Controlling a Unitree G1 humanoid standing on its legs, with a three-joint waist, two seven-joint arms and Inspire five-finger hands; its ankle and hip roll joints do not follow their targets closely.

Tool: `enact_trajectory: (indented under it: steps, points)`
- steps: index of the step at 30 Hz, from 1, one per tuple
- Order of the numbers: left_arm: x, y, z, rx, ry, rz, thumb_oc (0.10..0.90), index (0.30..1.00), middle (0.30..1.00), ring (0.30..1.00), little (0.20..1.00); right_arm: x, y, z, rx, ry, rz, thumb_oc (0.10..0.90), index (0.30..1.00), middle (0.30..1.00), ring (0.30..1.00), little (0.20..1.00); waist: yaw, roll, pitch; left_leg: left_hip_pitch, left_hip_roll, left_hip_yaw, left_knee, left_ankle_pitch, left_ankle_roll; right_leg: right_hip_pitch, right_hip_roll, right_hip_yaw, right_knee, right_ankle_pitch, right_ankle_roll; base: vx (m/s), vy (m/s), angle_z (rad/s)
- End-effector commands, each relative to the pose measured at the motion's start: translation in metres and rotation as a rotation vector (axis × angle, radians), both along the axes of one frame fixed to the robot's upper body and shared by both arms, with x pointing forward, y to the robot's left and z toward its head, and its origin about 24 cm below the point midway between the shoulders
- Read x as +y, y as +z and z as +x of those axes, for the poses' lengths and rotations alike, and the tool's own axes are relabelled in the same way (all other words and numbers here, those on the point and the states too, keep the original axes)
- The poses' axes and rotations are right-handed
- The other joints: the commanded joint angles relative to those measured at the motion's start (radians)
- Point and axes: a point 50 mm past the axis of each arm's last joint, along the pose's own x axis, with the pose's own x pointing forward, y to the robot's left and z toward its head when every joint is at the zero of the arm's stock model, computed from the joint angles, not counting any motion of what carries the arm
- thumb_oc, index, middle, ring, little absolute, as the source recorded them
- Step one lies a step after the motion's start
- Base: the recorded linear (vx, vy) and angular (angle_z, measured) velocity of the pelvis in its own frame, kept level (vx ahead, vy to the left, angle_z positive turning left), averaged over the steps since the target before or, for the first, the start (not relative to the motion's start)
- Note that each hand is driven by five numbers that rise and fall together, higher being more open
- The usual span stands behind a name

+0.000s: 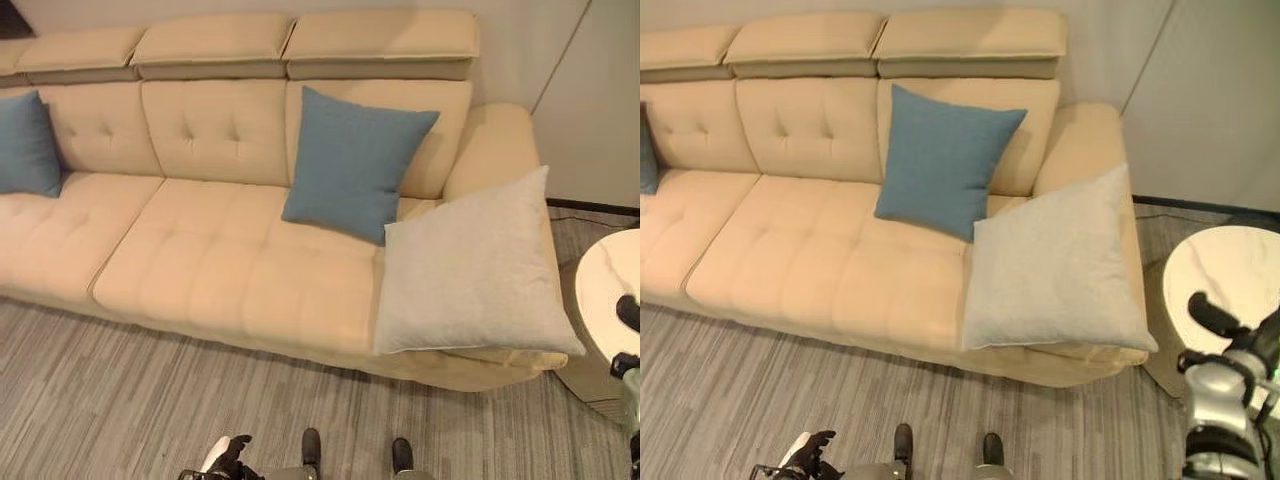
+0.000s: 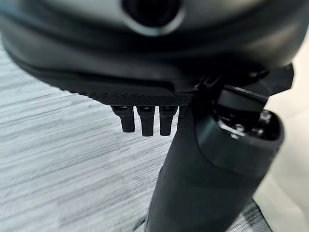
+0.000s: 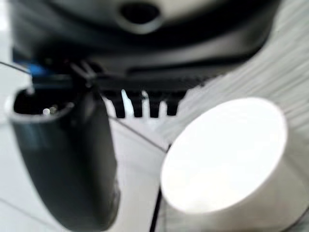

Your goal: Pick up all the scattered cushions and arrange them neatly on the sofa.

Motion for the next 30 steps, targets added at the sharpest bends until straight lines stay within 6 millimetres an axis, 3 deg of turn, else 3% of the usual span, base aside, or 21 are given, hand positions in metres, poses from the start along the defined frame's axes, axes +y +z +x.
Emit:
enact_trajectory:
  steps: [1,4,8,10,12,13,16,17,21,22,24,30]
  points:
    - [0.001,-0.002,-0.001,0.033,-0.013,0.003,0.8,0.9,0.9,0.9,0.9,-0.012,0.054,0.012,-0.15,0.049,-0.093,0.8,0.9,0.9,0.9,0.9,0.031,-0.031,-0.019,-0.015,0.067,-0.007,0.003,-0.072,-0.066,-0.027,-0.015,0.02,0.02,-0.097,0.063,0.01,0.046,0.1]
    - [0.002,-0.004,-0.008,0.074,-0.029,-0.002,0.8,0.9,0.9,0.9,0.9,0.002,0.042,0.033,-0.138,0.146,0.027,0.8,0.9,0.9,0.9,0.9,0.041,-0.045,-0.018,-0.025,0.063,-0.004,0.003,-0.075,-0.064,-0.038,-0.022,0.021,0.009,-0.082,0.07,0.0,0.039,0.02]
    - [0.002,-0.004,-0.008,0.074,-0.029,-0.002,0.8,0.9,0.9,0.9,0.9,0.002,0.042,0.033,-0.138,0.147,0.027,0.8,0.9,0.9,0.9,0.9,0.04,-0.045,-0.018,-0.026,0.063,-0.004,0.003,-0.075,-0.064,-0.038,-0.022,0.021,0.009,-0.082,0.07,0.0,0.0,0.02]
    - [0.003,-0.004,-0.007,0.084,-0.011,-0.014,0.8,0.9,0.9,0.9,0.9,0.024,0.008,0.051,-0.039,0.227,0.168,0.8,0.9,0.9,0.9,0.9,0.058,-0.061,-0.012,-0.042,0.064,-0.008,0.003,-0.073,-0.063,-0.054,-0.021,0.021,0.005,-0.075,0.068,-0.02,0.052,-0.02]
    - [0.006,-0.003,-0.003,0.081,-0.01,-0.011,0.8,0.9,0.9,0.9,0.9,0.038,-0.01,0.06,-0.022,0.267,0.285,0.8,0.9,0.9,0.9,0.9,0.068,-0.065,-0.007,-0.049,0.066,-0.014,0.003,-0.071,-0.064,-0.058,-0.02,0.016,0.005,-0.073,0.067,-0.03,0.024,-0.05]
    - [0.006,-0.003,-0.003,0.081,-0.009,-0.011,0.8,0.9,0.9,0.9,0.9,0.038,-0.01,0.06,-0.022,0.268,0.285,0.8,0.9,0.9,0.9,0.9,0.067,-0.065,-0.007,-0.049,0.066,-0.014,0.003,-0.071,-0.064,-0.058,-0.02,0.015,0.005,-0.073,0.067,0.0,0.0,0.0]
    - [0.01,-0.001,0.002,0.074,-0.003,-0.005,0.8,0.9,0.9,0.9,0.9,0.076,-0.023,0.082,-0.024,0.436,0.365,0.8,0.9,0.9,0.9,0.9,0.081,-0.07,-0.005,-0.051,0.067,-0.018,0.003,-0.069,-0.064,-0.058,-0.018,0.011,0.005,-0.072,0.066,-0.01,0.008,0.05]
    - [0.011,-0.001,0.001,0.074,-0.003,-0.005,0.8,0.9,0.9,0.9,0.9,0.076,-0.023,0.082,-0.024,0.436,0.365,0.8,0.9,0.9,0.9,0.9,0.081,-0.07,-0.005,-0.051,0.067,-0.018,0.003,-0.069,-0.064,-0.058,-0.018,0.011,0.005,-0.072,0.066,0.0,0.008,0.04]
    - [0.01,-0.001,0.0,0.082,-0.018,-0.01,0.8,0.9,0.9,0.9,0.9,0.127,-0.031,0.098,-0.046,0.686,0.421,0.8,0.9,0.9,0.9,0.9,0.087,-0.073,-0.008,-0.038,0.067,-0.019,0.003,-0.073,-0.063,-0.043,-0.019,0.007,0.005,-0.074,0.064,0.0,0.001,-0.01]
    - [0.011,-0.001,0.0,0.082,-0.018,-0.009,0.8,0.9,0.9,0.9,0.9,0.128,-0.031,0.098,-0.046,0.686,0.421,0.8,0.9,0.9,0.9,0.9,0.087,-0.073,-0.008,-0.037,0.067,-0.019,0.003,-0.073,-0.063,-0.042,-0.019,0.007,0.005,-0.074,0.064,0.02,0.007,-0.07]
    - [0.01,-0.002,-0.002,0.09,-0.019,-0.016,0.8,0.9,0.9,0.9,0.9,0.151,-0.031,0.1,-0.059,0.805,0.437,0.8,0.9,0.9,0.9,0.9,0.091,-0.074,-0.012,-0.027,0.068,-0.02,0.003,-0.077,-0.063,-0.032,-0.019,0.005,0.005,-0.077,0.062,0.01,0.006,-0.02]
    - [0.008,-0.002,-0.003,0.095,-0.032,-0.026,0.8,0.9,0.9,0.9,0.9,0.175,-0.027,0.099,-0.149,0.928,0.498,0.8,0.9,0.9,0.9,0.9,0.107,-0.073,-0.017,-0.017,0.067,-0.029,0.003,-0.081,-0.065,-0.017,-0.02,-0.008,0.005,-0.083,0.061,0.0,0.006,0.02]
